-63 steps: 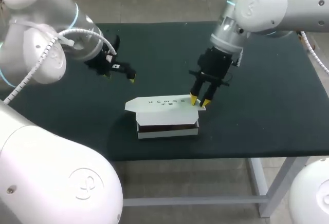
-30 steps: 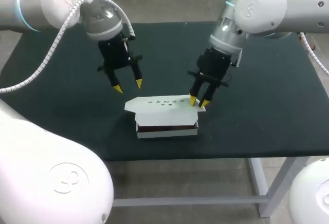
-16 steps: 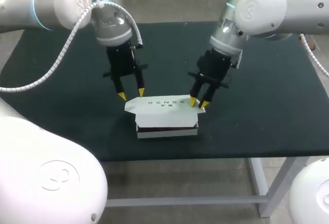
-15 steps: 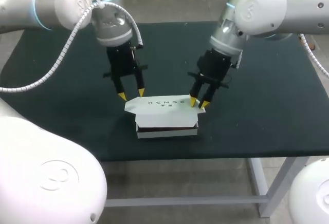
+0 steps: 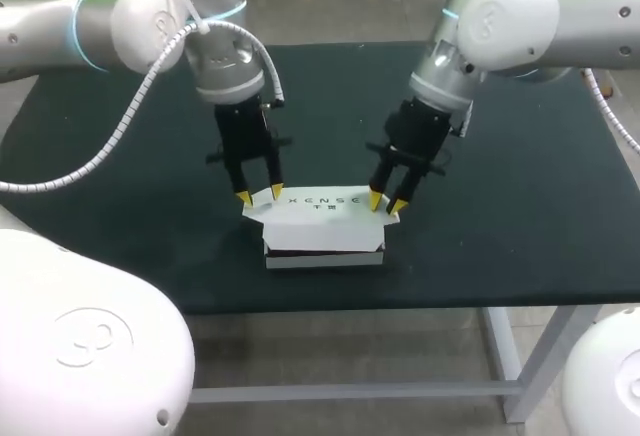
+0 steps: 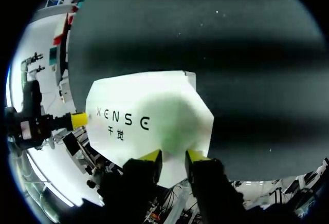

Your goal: Assemble the packaging by folding the flat box into shape, placing the metal phone stand inside, and closing the box properly

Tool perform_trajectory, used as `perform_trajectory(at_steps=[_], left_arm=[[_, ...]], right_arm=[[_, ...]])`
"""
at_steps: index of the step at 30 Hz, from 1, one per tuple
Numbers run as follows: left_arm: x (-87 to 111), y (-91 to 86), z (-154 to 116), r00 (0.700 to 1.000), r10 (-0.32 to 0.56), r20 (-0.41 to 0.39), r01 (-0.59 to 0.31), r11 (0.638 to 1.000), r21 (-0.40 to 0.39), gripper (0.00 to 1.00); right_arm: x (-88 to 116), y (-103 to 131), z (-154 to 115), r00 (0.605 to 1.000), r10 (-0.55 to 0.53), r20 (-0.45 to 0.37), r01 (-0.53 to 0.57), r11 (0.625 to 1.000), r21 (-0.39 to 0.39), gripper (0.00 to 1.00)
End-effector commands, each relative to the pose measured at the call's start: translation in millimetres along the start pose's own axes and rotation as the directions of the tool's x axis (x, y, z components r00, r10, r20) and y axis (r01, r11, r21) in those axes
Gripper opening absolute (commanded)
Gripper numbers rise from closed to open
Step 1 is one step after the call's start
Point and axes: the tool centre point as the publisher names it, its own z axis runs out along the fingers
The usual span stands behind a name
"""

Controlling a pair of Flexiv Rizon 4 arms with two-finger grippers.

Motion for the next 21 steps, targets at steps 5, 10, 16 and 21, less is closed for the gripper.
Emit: perform_trajectory(at_steps=[5,10,16,21], left_arm=[[-3.5,7.8,7,1.0,-0.003,-0.007,0.003,1.0,0.018,0.49],[-3.8,10.4,11,1.0,-0.009,-0.017,0.01,0.999,0.04,0.5],[-3.3,12.6,14,1.0,-0.007,-0.025,0.009,0.998,0.056,0.53],[-2.0,15.1,17,1.0,-0.001,-0.03,0.004,0.997,0.08,0.53]], right_arm=[[-3,0,5,1.0,0.016,-0.019,-0.016,1.0,0.006,0.34],[-5,-2,6,0.999,0.021,-0.027,-0.021,1.0,-0.002,0.34],[-7,-3,6,0.999,0.026,-0.033,-0.027,1.0,-0.015,0.34],[-8,-4,7,0.999,0.02,-0.028,-0.021,0.999,-0.024,0.34]])
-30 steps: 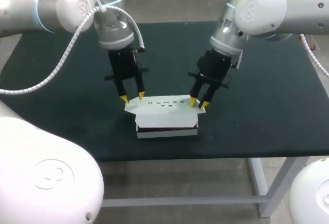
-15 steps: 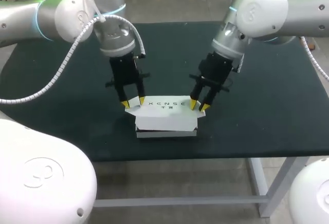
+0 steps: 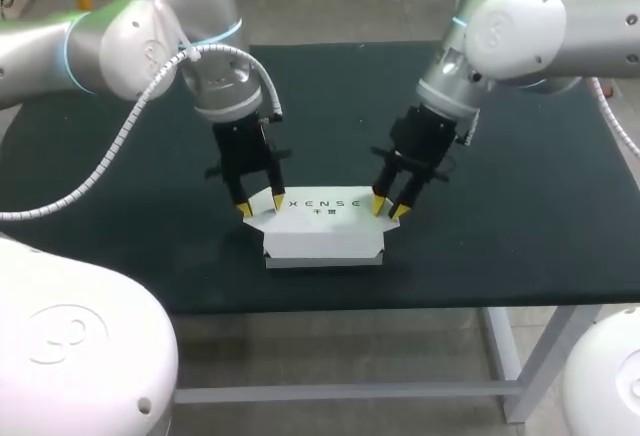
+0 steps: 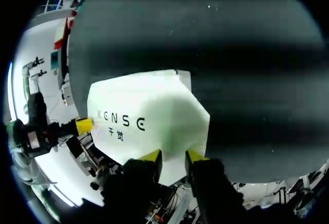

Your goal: Assemble the packaging by folding the flat box into shape, placing the metal phone stand inside, and closing the box properly

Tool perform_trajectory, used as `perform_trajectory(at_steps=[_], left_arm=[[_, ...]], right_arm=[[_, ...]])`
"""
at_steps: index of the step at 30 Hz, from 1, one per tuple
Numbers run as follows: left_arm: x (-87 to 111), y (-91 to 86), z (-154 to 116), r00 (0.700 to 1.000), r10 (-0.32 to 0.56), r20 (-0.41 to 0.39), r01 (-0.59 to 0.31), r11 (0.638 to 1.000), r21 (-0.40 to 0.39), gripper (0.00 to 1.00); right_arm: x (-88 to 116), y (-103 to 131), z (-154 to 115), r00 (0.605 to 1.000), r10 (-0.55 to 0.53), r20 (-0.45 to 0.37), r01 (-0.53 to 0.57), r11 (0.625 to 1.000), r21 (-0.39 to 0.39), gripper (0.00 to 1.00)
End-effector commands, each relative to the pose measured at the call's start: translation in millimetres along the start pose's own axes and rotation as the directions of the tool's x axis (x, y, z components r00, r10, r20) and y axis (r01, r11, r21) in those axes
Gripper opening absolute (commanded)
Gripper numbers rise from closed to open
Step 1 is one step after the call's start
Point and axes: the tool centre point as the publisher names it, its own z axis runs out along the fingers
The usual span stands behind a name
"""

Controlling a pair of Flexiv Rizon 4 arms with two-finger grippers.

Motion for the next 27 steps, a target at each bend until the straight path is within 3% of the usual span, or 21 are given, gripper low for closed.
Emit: perform_trajectory(at_steps=[1,27], left_arm=[[-0.6,7.0,3,1.0,0.002,-0.005,-0.002,1.0,0.024,0.53],[-1.2,12.2,24,0.999,0.046,-0.029,-0.042,0.992,0.119,0.53]], right_arm=[[-2,-3,2,1.0,0.0,0.004,0.0,1.0,-0.013,0.34],[-6,0,10,1.0,-0.007,-0.002,0.007,0.995,-0.101,0.33]])
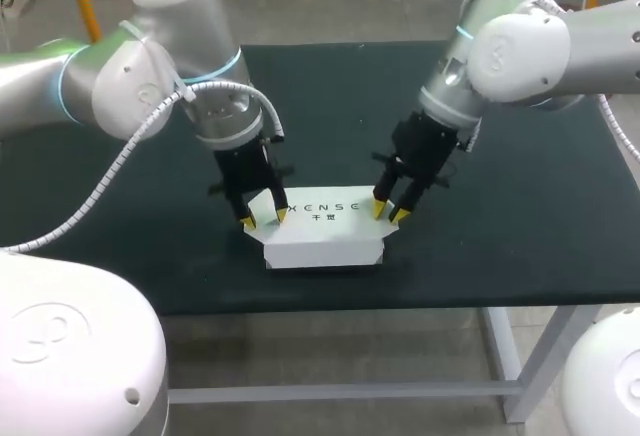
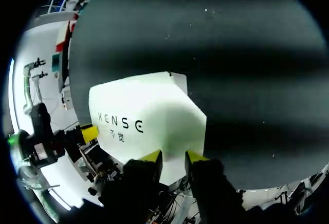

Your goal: Assemble the packaging by folding the flat box into shape, placing the metal phone stand inside, and closing the box properly

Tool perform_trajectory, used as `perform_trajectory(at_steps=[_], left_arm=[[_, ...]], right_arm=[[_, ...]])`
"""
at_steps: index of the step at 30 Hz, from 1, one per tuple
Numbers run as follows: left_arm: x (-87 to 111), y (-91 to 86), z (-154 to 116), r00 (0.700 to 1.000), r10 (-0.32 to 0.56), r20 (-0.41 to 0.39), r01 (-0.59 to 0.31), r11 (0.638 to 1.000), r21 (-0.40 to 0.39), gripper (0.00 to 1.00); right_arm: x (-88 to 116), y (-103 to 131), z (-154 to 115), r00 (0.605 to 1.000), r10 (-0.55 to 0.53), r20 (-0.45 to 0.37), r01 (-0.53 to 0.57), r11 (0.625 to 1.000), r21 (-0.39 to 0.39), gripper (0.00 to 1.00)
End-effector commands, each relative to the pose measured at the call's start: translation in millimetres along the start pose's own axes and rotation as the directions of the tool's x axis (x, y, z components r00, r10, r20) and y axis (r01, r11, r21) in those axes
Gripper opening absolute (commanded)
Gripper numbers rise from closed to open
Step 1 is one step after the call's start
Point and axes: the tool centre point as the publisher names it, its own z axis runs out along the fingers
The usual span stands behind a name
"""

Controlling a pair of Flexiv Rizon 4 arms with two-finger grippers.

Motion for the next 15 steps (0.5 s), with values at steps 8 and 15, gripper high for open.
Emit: perform_trajectory(at_steps=[8,15], left_arm=[[-0.9,3.7,6.5,1.0,0.01,-0.005,-0.01,1.0,0.017,0.55],[-0.5,3.6,8.3,1.0,0.016,-0.007,-0.016,1.0,0.02,0.56]], right_arm=[[-2.0,-2.4,9.4,1.0,-0.028,-0.012,0.027,0.995,-0.098,0.33],[-3.7,-3.6,12.4,0.998,-0.061,-0.013,0.059,0.989,-0.135,0.35]])
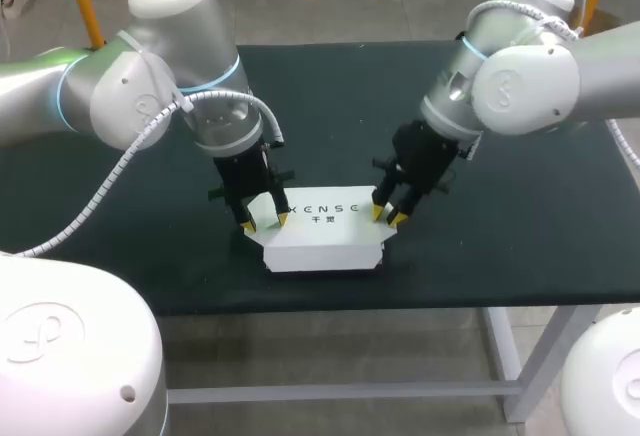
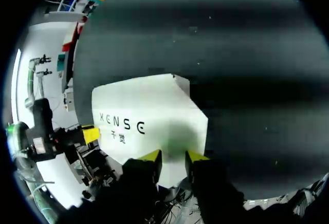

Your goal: Assemble the packaging by folding the flat box into shape, placing the metal phone stand inside, and closing the box properly

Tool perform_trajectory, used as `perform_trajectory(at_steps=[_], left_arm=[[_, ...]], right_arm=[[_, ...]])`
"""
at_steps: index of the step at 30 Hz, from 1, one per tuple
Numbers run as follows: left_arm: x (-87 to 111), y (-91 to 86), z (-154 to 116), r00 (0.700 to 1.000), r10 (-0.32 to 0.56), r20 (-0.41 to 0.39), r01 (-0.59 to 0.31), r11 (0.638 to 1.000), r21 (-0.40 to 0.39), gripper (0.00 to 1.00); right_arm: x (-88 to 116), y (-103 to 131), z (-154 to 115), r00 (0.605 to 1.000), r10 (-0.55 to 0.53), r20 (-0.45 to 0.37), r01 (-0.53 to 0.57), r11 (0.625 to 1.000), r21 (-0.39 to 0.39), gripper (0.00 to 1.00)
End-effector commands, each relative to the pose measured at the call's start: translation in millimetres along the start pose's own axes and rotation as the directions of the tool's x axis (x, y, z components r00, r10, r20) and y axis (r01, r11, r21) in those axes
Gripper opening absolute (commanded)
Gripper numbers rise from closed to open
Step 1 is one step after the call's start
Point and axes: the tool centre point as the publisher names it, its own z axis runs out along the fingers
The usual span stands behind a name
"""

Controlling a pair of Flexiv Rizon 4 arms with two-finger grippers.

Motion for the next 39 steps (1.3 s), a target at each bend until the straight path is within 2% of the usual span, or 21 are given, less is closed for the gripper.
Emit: perform_trajectory(at_steps=[1,5,12,25,39], left_arm=[[0.5,1.0,3.1,1.0,0.003,0.001,-0.003,1.0,0.008,0.56],[1.2,1.4,4.9,1.0,0.01,-0.001,-0.01,1.0,0.017,0.62],[3.3,1.8,6.9,1.0,0.012,0.005,-0.012,0.999,0.041,0.59],[-1.3,4.9,3.8,0.995,0.068,-0.068,-0.061,0.994,0.092,0.56],[-0.8,6.4,7.9,0.989,0.107,-0.099,-0.096,0.989,0.109,0.55]], right_arm=[[-2.2,-6.6,3.7,1.0,-0.012,-0.005,0.012,0.999,-0.038,0.35],[-2.1,-7.5,4.9,1.0,-0.022,-0.009,0.022,0.999,-0.049,0.36],[-2.3,-7.3,5.3,0.999,-0.031,-0.023,0.029,0.997,-0.065,0.36],[-1.6,-7.3,2.5,0.998,-0.046,-0.041,0.043,0.995,-0.088,0.35],[-2.2,-7.8,7.7,0.995,-0.065,-0.071,0.057,0.992,-0.112,0.35]])
